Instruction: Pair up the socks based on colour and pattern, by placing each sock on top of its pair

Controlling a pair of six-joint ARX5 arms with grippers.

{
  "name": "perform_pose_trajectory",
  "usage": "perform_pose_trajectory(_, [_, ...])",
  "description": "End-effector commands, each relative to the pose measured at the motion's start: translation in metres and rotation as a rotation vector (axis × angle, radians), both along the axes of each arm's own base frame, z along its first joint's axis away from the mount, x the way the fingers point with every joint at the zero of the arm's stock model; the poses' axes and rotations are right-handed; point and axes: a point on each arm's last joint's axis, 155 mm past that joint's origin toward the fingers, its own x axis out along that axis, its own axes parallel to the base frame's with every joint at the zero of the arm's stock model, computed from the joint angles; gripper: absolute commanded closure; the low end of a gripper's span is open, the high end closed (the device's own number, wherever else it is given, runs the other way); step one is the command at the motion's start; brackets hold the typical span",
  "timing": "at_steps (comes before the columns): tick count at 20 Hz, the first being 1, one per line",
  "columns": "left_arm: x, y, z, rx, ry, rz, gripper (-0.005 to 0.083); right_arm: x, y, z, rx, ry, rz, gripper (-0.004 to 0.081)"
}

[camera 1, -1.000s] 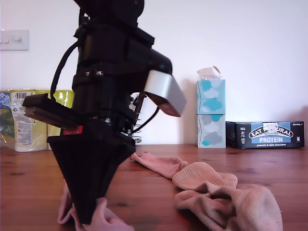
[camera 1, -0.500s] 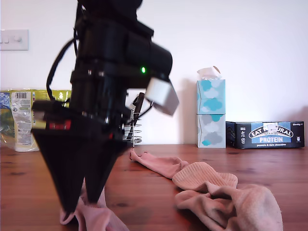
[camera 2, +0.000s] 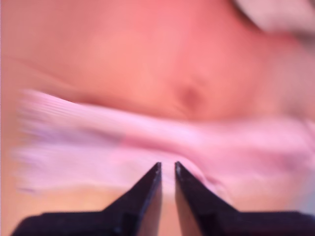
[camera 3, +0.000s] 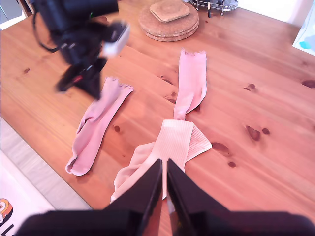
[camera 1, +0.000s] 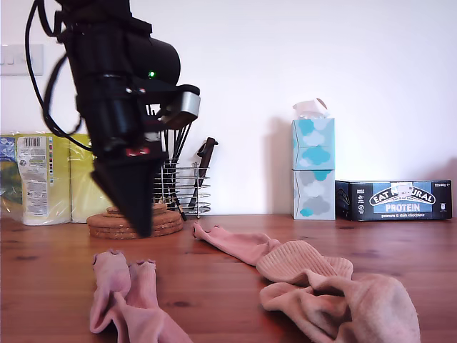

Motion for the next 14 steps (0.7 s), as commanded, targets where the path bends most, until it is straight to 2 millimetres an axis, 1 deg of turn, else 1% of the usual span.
perform_pose_trajectory(1, [0.004,-0.018,0.015,-0.091,-0.088,0.02,0.0797,0.006,-0.002,-0.014,-0.029,0.012,-0.02,0.0783])
perform_pose_trajectory(2, [0.008,-0.022,0.022,-0.138,-0.13,0.042,0.0797,0.009,-0.004,-0.019,-0.042,0.017,-0.033,0.0783])
perform_pose_trajectory(3, [0.008,-0.026,0.028,-0.181,-0.17,0.057,0.0797,0.01,-0.003,-0.025,-0.048,0.026,-0.034,0.0783])
perform_pose_trajectory(4, [0.005,-0.025,0.03,-0.212,-0.201,0.07,0.0797,0.011,-0.003,-0.032,-0.053,0.037,-0.034,0.0783])
perform_pose_trajectory(6, [-0.007,-0.015,0.03,-0.274,-0.263,0.092,0.0797,0.012,-0.002,-0.044,-0.064,0.056,-0.033,0.0783])
perform_pose_trajectory(8, [-0.021,0.003,0.029,-0.319,-0.331,0.116,0.0797,0.013,0.0,-0.049,-0.063,0.064,-0.027,0.0783])
perform_pose_trajectory(10, [-0.033,0.021,0.024,-0.347,-0.373,0.143,0.0797,0.011,0.004,-0.049,-0.051,0.068,-0.008,0.0783])
perform_pose_trajectory(11, [-0.036,0.028,0.017,-0.347,-0.381,0.155,0.0797,0.008,0.007,-0.048,-0.038,0.074,0.011,0.0783])
perform_pose_trajectory(13, [-0.035,0.039,0.004,-0.325,-0.378,0.183,0.0797,0.004,0.012,-0.048,-0.02,0.085,0.041,0.0783])
perform_pose_trajectory(14, [-0.032,0.04,-0.001,-0.318,-0.374,0.189,0.0797,0.003,0.013,-0.048,-0.017,0.086,0.046,0.0783])
